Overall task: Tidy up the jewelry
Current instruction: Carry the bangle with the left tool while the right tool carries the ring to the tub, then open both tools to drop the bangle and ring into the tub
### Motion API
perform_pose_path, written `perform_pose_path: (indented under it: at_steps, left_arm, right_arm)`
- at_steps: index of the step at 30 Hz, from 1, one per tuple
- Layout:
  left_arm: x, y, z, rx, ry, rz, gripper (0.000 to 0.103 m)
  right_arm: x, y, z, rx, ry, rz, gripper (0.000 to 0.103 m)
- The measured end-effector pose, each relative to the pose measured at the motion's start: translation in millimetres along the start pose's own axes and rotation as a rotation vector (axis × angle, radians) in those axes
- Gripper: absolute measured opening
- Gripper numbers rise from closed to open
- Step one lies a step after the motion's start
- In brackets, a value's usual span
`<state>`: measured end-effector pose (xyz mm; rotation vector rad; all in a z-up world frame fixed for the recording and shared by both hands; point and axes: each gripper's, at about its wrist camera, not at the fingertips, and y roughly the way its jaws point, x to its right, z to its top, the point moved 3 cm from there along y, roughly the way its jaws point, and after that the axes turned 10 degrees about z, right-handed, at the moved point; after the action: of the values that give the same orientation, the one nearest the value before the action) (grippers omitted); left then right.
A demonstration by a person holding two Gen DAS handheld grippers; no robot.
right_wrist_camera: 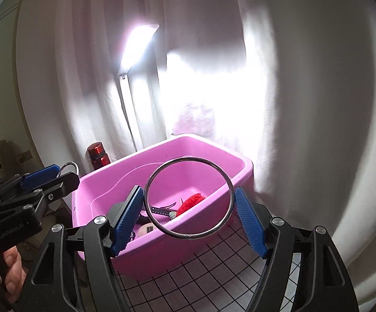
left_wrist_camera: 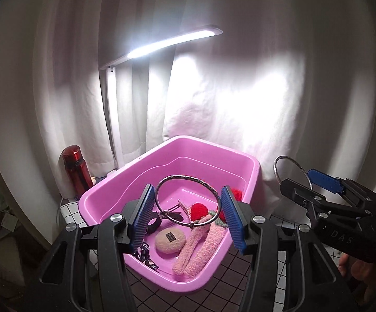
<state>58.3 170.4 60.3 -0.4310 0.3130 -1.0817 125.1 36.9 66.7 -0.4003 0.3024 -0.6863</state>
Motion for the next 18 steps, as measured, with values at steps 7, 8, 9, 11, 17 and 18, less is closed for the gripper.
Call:
perform_pose_path:
  at_steps: [7,8,9,11,17,18]
  left_arm:
    - [-32.8,38.6,9.5,-0.03,-0.002,0.029,0.051]
    - [-37.1,44.9,9.8,-0.039,-0.005,0.036,0.051]
    - [-41.6,50.8,9.8,-0.049,-0.009,0.039,0.051]
    - [-49.7,63.2,8.7,-0.073,-0.016,0.048,0.051]
    - [-63.1,96.4,-0.5,-0.133,-0.023,0.072,0.051]
    - [-64.0,101.9,-2.7,-0.145,-0.022,0.073,0.051]
  right_arm:
    - [-13.4,43.6,17.9,-0.032,-0.007,-0.02,0.07]
    - [-14.2,48.3,19.1,-0.039,-0.005,-0.022,0.07]
    - [-15.6,54.2,20.7,-0.047,-0.005,-0.025,0.07]
    - [-17.7,67.2,21.5,-0.07,-0.005,-0.034,0.07]
    - [-17.7,112.0,14.6,-0.163,0.007,-0.063,0.07]
    - [-17.4,118.7,12.6,-0.179,0.007,-0.065,0.07]
